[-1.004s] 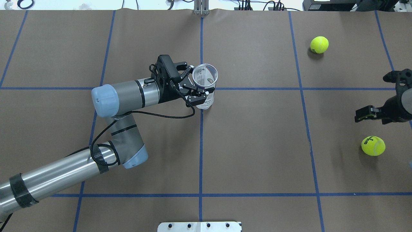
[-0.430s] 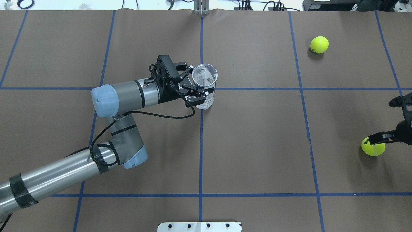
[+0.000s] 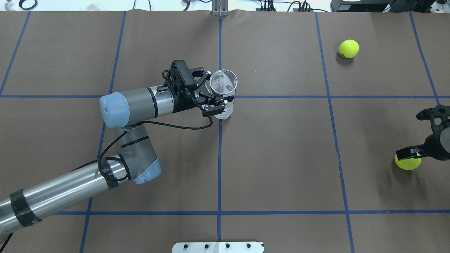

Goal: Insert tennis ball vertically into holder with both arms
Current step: 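Lower the right gripper onto the nearer tennis ball and grasp it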

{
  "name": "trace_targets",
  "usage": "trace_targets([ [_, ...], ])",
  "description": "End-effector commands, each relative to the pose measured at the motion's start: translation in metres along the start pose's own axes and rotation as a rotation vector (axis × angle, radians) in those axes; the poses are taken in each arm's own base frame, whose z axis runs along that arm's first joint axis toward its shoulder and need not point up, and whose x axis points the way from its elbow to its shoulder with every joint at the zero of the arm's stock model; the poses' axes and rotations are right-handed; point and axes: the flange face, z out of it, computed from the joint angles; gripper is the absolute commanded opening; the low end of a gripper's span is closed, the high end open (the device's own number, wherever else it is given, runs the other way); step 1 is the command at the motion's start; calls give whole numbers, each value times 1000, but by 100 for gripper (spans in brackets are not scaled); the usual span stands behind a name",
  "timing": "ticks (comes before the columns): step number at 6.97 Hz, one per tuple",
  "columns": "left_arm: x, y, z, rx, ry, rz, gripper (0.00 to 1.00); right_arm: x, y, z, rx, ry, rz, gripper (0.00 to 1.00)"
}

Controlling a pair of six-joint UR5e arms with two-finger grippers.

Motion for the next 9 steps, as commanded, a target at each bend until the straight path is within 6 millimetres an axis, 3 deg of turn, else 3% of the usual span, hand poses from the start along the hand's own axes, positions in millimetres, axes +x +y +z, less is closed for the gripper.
trace_targets([
  [1, 0, 0, 0, 0, 0, 0, 90, 1, 1, 18, -6, -4, -17, 100],
  [3, 0, 1, 0, -2, -1, 0, 90, -7, 5, 23, -20, -3, -32, 98],
  [4, 0, 1, 0, -2, -1, 0, 90, -7, 6, 23, -25, -3, -34, 64],
  [5, 0, 1, 0, 0, 0, 0, 90, -9, 7, 24, -32, -4, -38, 7],
  [6, 0, 1, 0, 0, 0, 0, 90, -11, 6, 20, -26, -11, -41, 0],
  [7, 0, 1, 0, 0, 0, 0, 91, -24, 2, 8, -15, -44, -56, 0],
  [9, 0, 1, 0, 0, 0, 0, 91, -64, -44, -26, 22, -153, -48, 0],
])
